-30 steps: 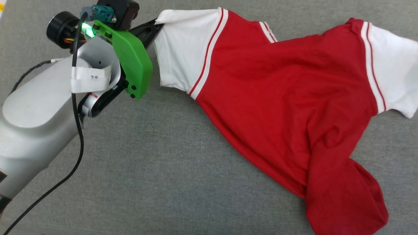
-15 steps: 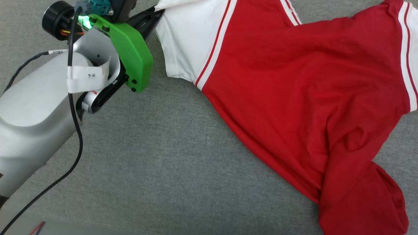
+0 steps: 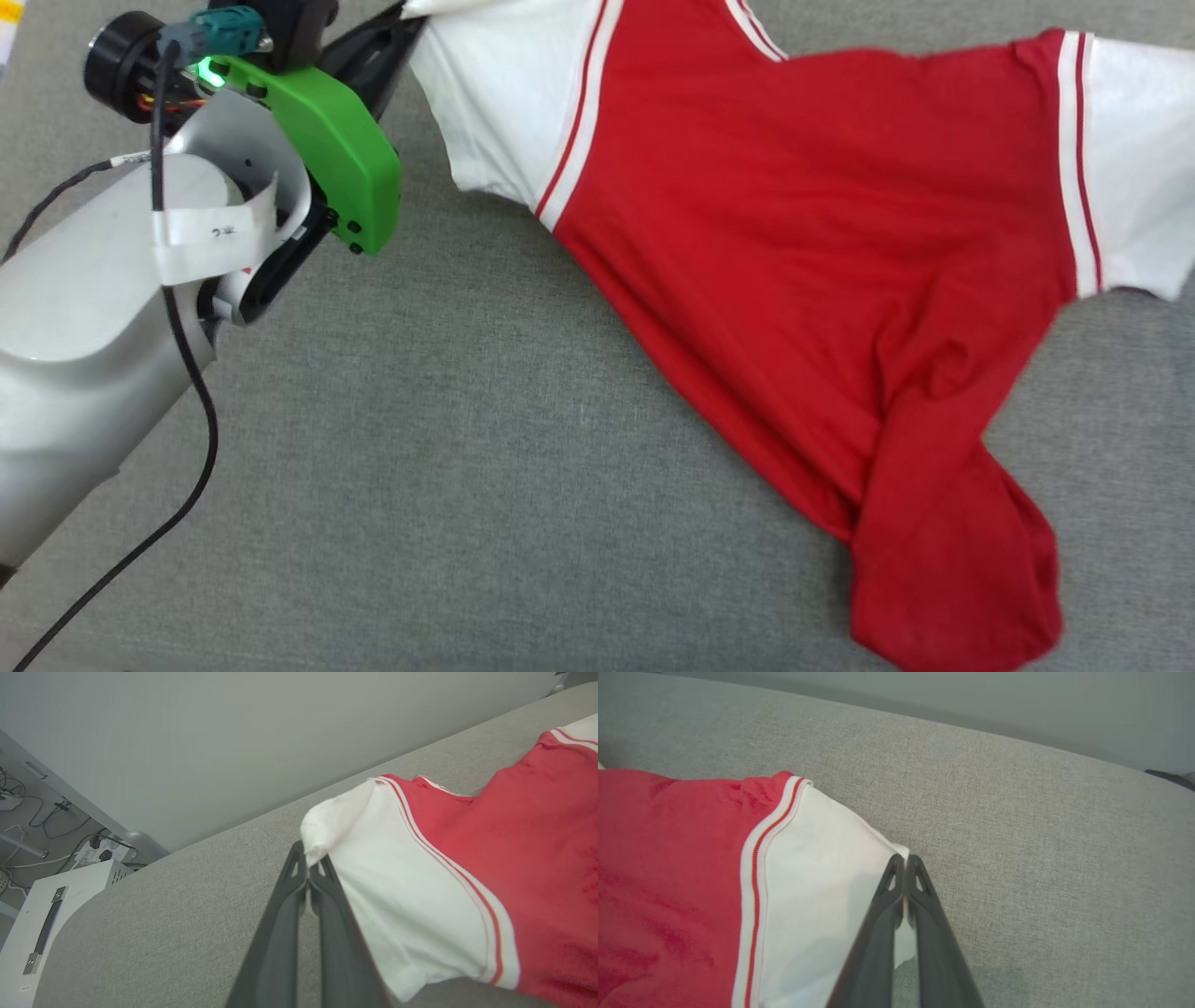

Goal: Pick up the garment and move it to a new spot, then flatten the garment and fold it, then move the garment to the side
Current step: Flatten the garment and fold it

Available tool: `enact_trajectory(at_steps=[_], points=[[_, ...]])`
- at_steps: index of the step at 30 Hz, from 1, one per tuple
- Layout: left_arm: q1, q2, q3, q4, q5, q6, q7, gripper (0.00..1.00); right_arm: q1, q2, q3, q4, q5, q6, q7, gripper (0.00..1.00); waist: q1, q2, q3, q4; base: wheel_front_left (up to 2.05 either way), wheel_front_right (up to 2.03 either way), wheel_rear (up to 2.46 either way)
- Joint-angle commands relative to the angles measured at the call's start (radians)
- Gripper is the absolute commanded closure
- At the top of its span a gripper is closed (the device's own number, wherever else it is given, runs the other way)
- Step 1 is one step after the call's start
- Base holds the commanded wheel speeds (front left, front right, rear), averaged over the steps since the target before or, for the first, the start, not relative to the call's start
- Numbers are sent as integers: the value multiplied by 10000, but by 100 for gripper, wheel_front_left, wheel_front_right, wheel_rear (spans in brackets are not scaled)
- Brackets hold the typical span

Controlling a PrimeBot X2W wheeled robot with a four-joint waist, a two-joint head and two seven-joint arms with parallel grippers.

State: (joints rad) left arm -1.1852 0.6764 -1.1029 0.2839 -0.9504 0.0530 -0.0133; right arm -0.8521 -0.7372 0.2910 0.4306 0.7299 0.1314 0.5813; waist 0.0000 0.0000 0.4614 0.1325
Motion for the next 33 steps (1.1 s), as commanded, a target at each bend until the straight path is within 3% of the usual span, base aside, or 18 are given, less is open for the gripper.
enact_trajectory(at_steps=[1, 9, 15, 24, 33], points=[[94, 256, 189, -155, 269, 254, -398, 100, 323, -389, 164, -586, 616, -7, -974, 100, 0, 0, -1125, -361, 0, 0, 0], [-252, 782, 732, -1275, 406, 772, -834, 100, 854, -764, -217, -1746, 192, -7, -3264, 100, 0, 0, -2494, -655, 0, 0, 0], [-722, 823, 915, -1533, 382, 880, -562, 100, 746, -494, -671, -2382, -103, -7, -3232, 100, 0, 0, -2836, -795, 0, 0, 0], [-2243, 225, 1235, -688, 310, 447, -109, 100, -1006, 160, -1009, -2409, -1016, -7, -2639, 100, 0, 0, -2043, -1023, 0, 0, 0], [-5089, -877, 1779, 1459, 601, -278, -127, 100, -4954, 1081, -780, -393, -2291, -7, -2658, 100, 0, 0, -311, -1227, 0, 0, 0]])
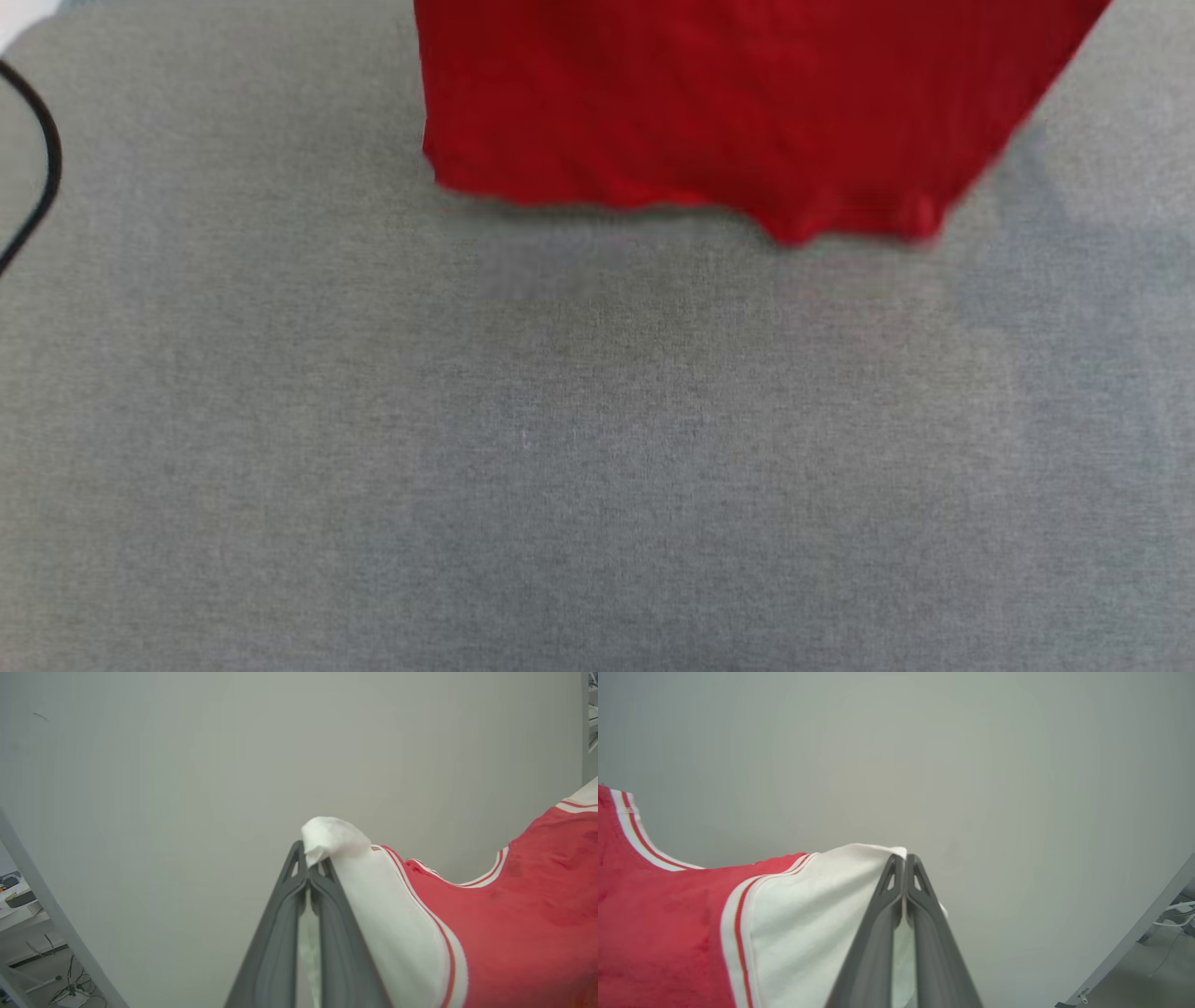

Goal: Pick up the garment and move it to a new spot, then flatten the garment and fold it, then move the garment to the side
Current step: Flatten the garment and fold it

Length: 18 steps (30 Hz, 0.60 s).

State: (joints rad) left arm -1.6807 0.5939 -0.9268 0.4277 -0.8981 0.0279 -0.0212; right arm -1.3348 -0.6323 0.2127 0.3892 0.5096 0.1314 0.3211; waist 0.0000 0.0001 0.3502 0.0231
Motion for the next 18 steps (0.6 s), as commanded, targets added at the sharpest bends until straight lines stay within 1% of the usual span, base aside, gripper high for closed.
enact_trajectory(at_steps=[1, 7, 11, 15, 18], points=[[-453, -167, 50, 325, 139, -116, -74, 100, -604, 118, 26, 313, -236, -7, -143, 100, 0, -1, 947, -138, 0, 0, 0], [-2041, -651, 236, 1785, 428, -599, -400, 100, -2859, 529, 241, 1732, -1057, -7, -889, 100, 0, -1, 1481, -171, 0, 0, 0], [-2722, -904, 255, 2567, 577, -830, -638, 100, -4045, 811, 530, 2651, -1374, -7, -1327, 100, 0, -1, 1658, -187, 0, 0, 0], [-2992, -1060, 257, 3222, 560, -1022, -805, 100, -4757, 1047, 1011, 3438, -1451, -7, -1628, 100, 0, -1, 1806, -248, 0, 0, 0], [-2858, -1153, 175, 3587, 528, -1157, -974, 100, -4903, 1195, 1444, 3920, -1314, -7, -1862, 100, 0, -1, 1888, -268, 0, 0, 0]])
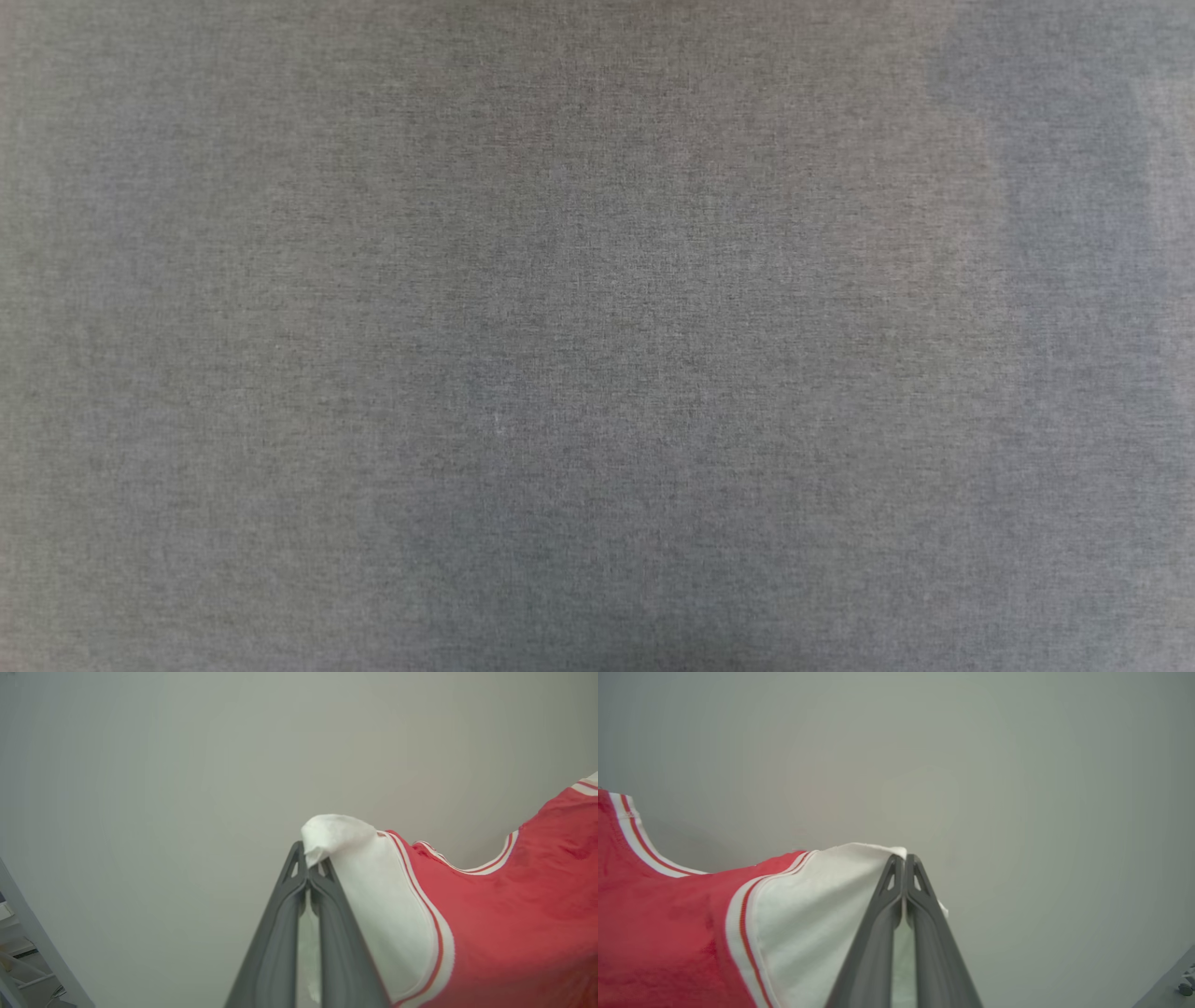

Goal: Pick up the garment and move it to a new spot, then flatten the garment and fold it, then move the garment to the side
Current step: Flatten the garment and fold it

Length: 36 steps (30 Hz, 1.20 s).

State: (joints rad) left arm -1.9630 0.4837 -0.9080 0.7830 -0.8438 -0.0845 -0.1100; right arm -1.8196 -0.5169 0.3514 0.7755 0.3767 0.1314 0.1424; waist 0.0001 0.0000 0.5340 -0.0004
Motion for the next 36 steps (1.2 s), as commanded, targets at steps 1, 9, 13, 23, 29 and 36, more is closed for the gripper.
enact_trajectory(at_steps=[1, 9, 13, 23, 29, 36], points=[[71, -85, -31, 156, -55, -79, -173, 100, -32, 59, 222, 203, 101, -7, -192, 100, -1, 0, 74, -30, 0, 0, 0], [1753, 48, -210, 665, -432, -314, -921, 100, 1268, 254, 1578, 680, 1175, -7, -1168, 100, -1, 0, -262, -121, 0, 0, 0], [3290, 351, -247, 606, -625, -356, -1304, 100, 2530, 486, 2078, 754, 1975, -7, -1887, 100, -1, 0, -850, -218, 0, 0, 0], [8292, 923, 483, -1049, -978, 264, -1513, 100, 6541, 332, 3542, -40, 3560, -7, -2908, 100, -1, 0, -2523, -202, 0, 0, 0], [11538, 1238, 1153, -2976, -846, 1049, -1516, 100, 8901, -315, 4091, -829, 4140, -7, -3162, 100, -1, 0, -3350, -125, 0, 0, 0], [14988, 1530, 1690, -4594, -1207, 1728, -1517, 100, 11630, -994, 4301, -1619, 4527, -7, -3120, 100, -1, 0, -4074, -198, 0, 0, 0]])
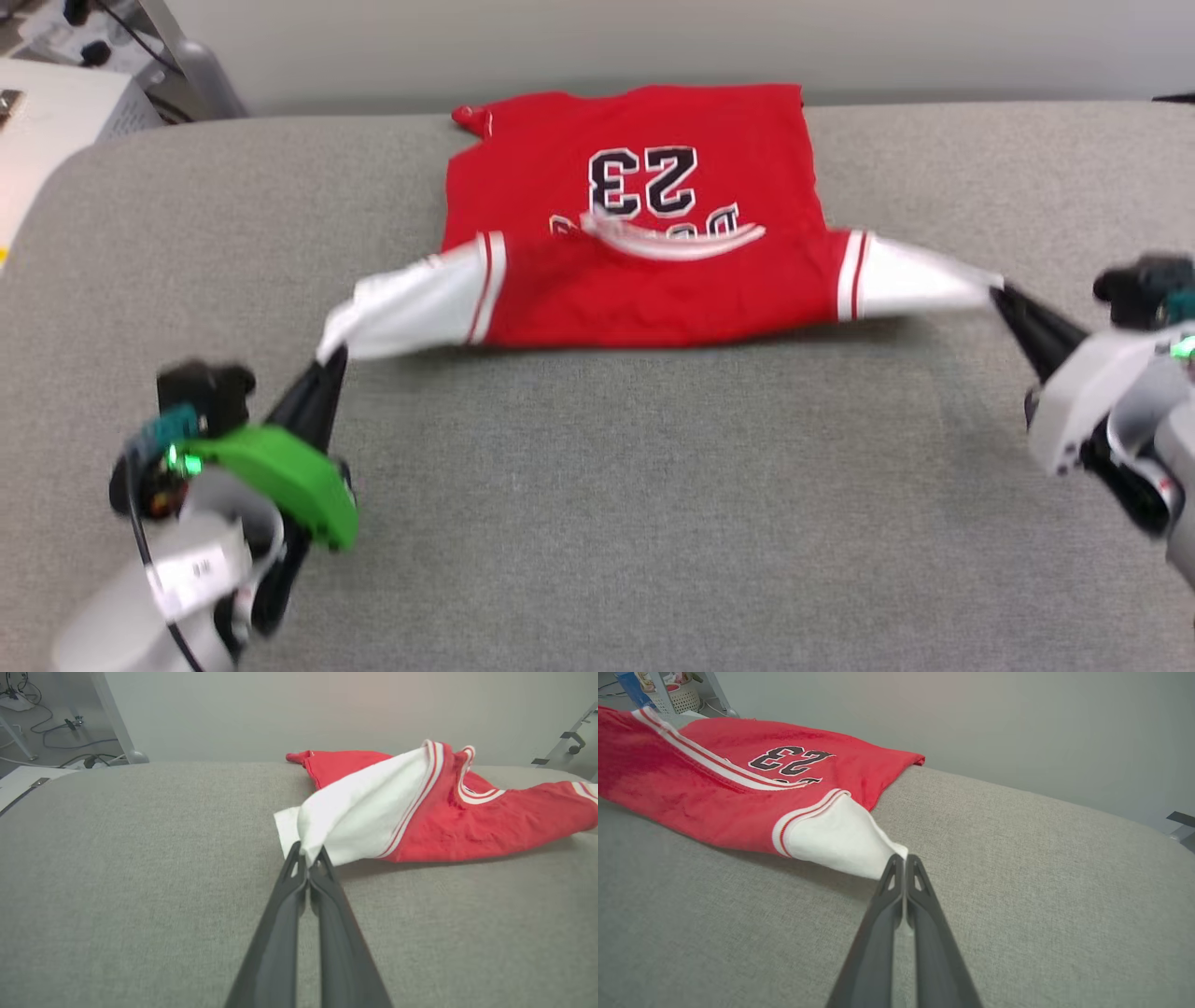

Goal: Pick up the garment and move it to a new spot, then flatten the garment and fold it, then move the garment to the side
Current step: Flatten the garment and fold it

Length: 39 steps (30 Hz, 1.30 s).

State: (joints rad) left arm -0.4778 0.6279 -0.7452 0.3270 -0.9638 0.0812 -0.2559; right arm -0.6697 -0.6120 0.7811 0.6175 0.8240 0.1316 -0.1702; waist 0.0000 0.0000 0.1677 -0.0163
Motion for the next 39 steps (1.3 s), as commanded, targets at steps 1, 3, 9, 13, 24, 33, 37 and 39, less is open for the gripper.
enact_trajectory(at_steps=[1, 3, 9, 13, 24, 33, 37, 39], points=[[483, 116, 114, -124, 9, 158, -57, 100, 438, -83, -28, -98, 98, -9, 13, 100, 0, 0, -485, -63, 0, 0, 0], [1176, 106, 219, -335, 20, 346, -58, 100, 1136, -183, -105, -216, 192, -9, 48, 100, 0, 0, -642, -73, 0, 0, 0], [2731, 24, 360, -521, -6, 588, -58, 100, 3065, -439, -752, -323, 353, -9, -3, 100, 0, 0, -962, -49, 0, 0, 0], [3490, -52, 635, -466, 62, 725, -58, 100, 4182, -557, -1393, -545, 332, -9, -50, 100, 0, 0, -1117, -21, 0, 0, 0], [5153, -468, 1436, -537, 342, 907, -58, 100, 7388, -601, -3151, -1898, -233, -9, 767, 100, 0, 0, -1330, 121, 0, 0, 0], [5129, -740, 1744, -783, 1013, 721, -58, 100, 8327, -144, -4658, -3225, -901, -9, 2368, 1, 0, 0, -993, 269, 0, 0, 0], [4805, -833, 1901, -1006, 1362, 713, -59, 100, 8150, -109, -5447, -4154, -1222, -9, 3059, 0, 0, 0, -703, 373, 0, 0, 0], [4558, -877, 1967, -1177, 1592, 746, -59, 100, 7951, -211, -5993, -4720, -1461, -9, 3368, 0, 0, 0, -508, 499, 0, 0, 0]])
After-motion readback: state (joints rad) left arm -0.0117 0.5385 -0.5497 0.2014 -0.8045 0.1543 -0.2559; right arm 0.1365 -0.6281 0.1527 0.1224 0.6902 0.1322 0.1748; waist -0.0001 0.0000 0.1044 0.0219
